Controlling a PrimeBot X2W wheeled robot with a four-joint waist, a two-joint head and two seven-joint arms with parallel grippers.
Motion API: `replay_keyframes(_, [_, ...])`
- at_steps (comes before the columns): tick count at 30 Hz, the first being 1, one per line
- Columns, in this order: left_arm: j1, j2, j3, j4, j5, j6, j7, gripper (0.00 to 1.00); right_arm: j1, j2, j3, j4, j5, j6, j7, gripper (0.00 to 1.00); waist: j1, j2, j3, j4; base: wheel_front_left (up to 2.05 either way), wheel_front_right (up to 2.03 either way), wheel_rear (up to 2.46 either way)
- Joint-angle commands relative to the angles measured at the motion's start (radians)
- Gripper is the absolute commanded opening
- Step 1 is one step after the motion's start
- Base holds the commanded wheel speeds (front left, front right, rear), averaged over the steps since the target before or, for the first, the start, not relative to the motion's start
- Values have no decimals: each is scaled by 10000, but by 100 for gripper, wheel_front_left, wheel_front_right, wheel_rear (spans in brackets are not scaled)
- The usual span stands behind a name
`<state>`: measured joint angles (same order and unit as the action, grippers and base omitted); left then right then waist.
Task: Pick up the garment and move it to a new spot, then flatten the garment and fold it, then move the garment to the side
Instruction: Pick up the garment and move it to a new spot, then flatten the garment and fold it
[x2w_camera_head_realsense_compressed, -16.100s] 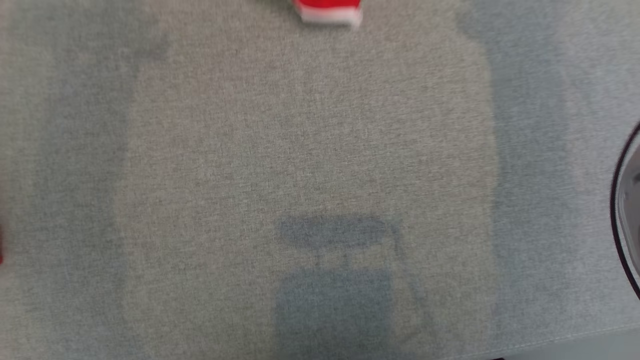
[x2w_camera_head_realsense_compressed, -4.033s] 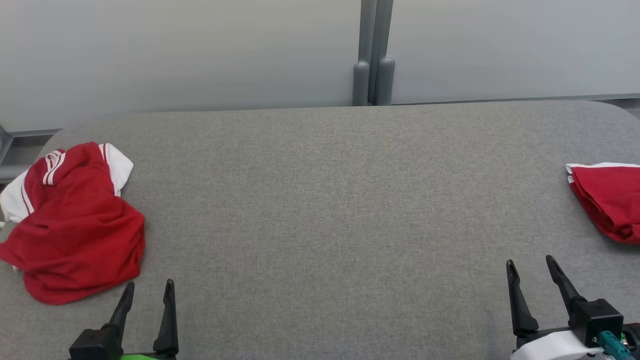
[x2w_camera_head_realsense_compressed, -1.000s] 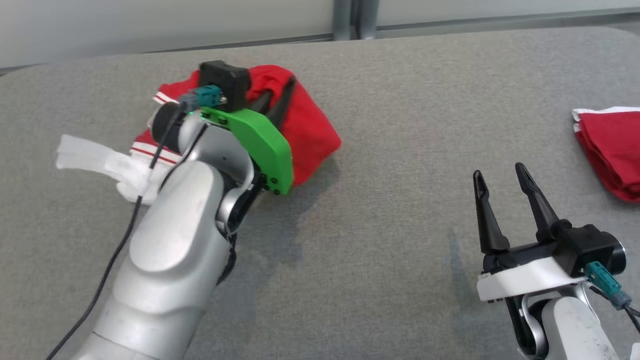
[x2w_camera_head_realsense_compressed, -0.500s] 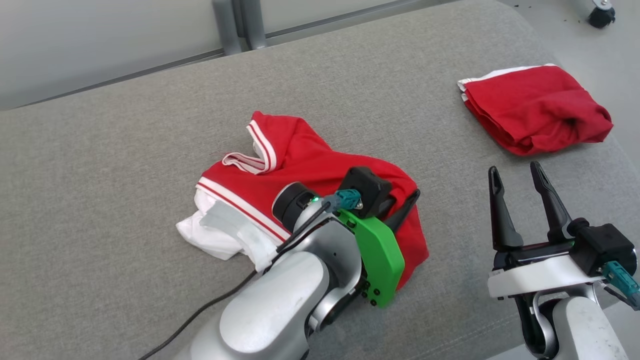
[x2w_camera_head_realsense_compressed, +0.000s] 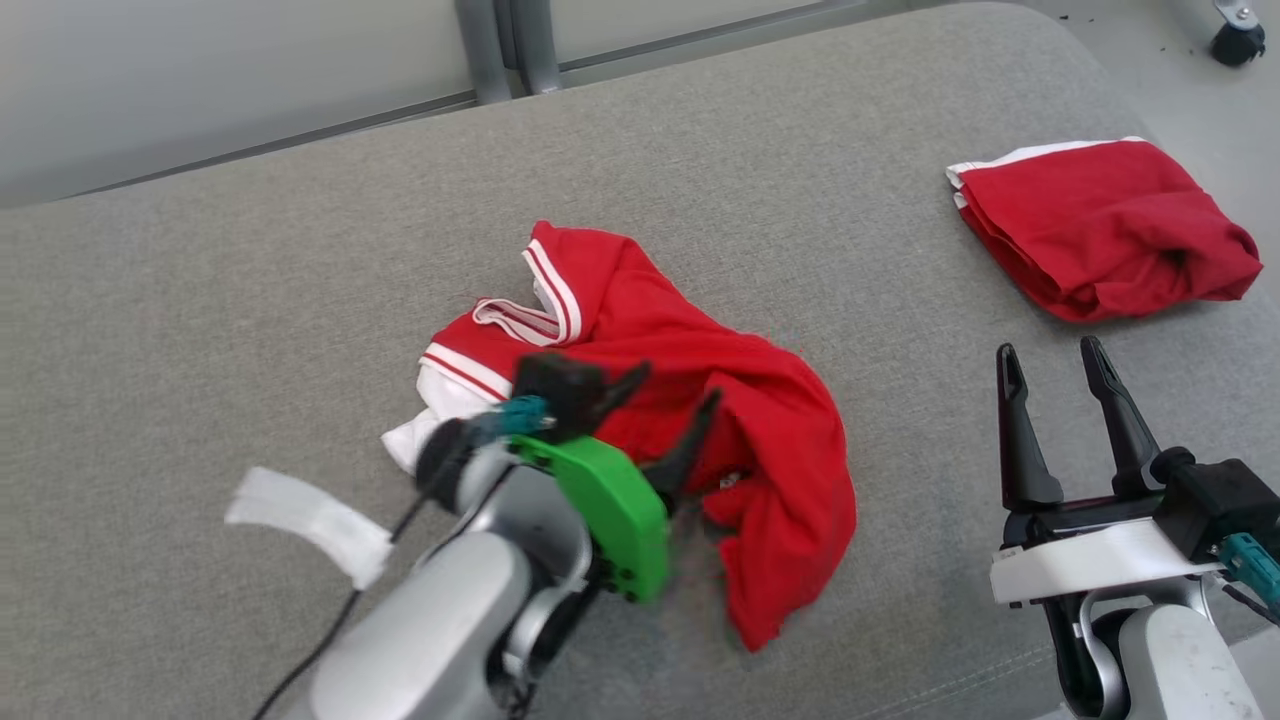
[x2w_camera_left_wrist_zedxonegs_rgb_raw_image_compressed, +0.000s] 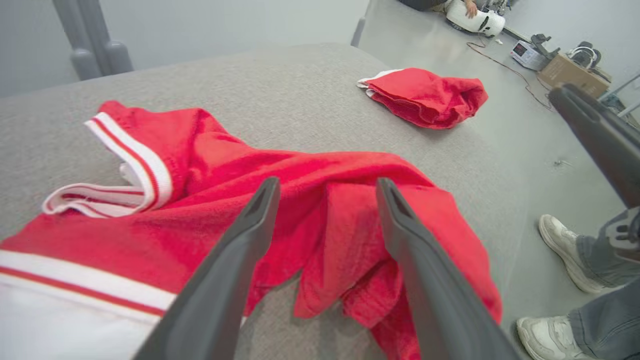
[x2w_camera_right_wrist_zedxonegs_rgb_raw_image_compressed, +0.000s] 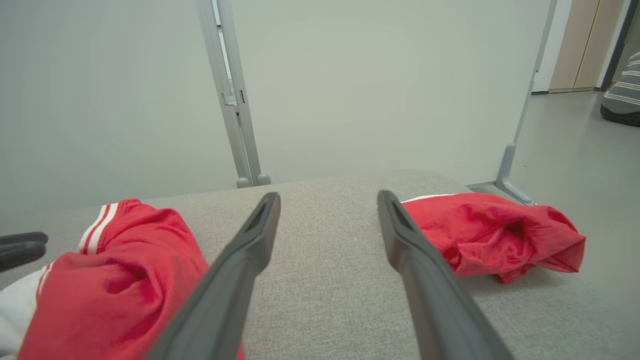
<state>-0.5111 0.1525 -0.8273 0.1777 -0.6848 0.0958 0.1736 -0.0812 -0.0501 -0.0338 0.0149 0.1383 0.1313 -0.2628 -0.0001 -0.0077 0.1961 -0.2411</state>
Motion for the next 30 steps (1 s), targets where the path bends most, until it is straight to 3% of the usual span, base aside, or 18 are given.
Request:
replay_keyframes(1, [384, 569, 443, -210, -220, 262, 99, 100, 136, -12, -1, -43, -42, -11, -30, 100, 1, 77, -122, 286, 0, 0, 0])
replay_keyframes(6, [662, 1939, 1263, 7, -271, 753, 290, 100, 145, -14, 30, -40, -119, -11, -30, 100, 1, 77, -61, 479, 0, 0, 0])
replay_keyframes(9, [612, 2292, 1507, 599, -326, 787, 239, 100, 88, -13, 97, -32, -173, -11, -30, 100, 1, 77, 35, 534, 0, 0, 0])
replay_keyframes(21, [-154, 1920, 1447, 3044, -723, 227, 613, 100, -171, -13, 275, -13, -348, -11, -30, 100, 1, 77, 335, 394, 0, 0, 0])
replay_keyframes(22, [-172, 1910, 1369, 3211, -799, 81, 779, 44, -170, -14, 272, 5, -335, -11, -30, 100, 1, 77, 342, 343, 0, 0, 0])
replay_keyframes(23, [-167, 1894, 1334, 3299, -938, -124, 926, 0, -182, -14, 266, 8, -296, -11, -31, 100, 1, 77, 352, 287, 0, 0, 0])
replay_keyframes(25, [-148, 1908, 1261, 3246, -1178, -566, 1189, 0, -146, -19, 182, 3, -205, -12, -31, 100, 1, 77, 359, 208, 0, 0, 0])
replay_keyframes(30, [-680, 1732, 1645, 1845, -1923, -1068, 1624, 0, 104, -12, 25, 48, -29, -11, -31, 100, 1, 77, 280, 246, 0, 0, 0])
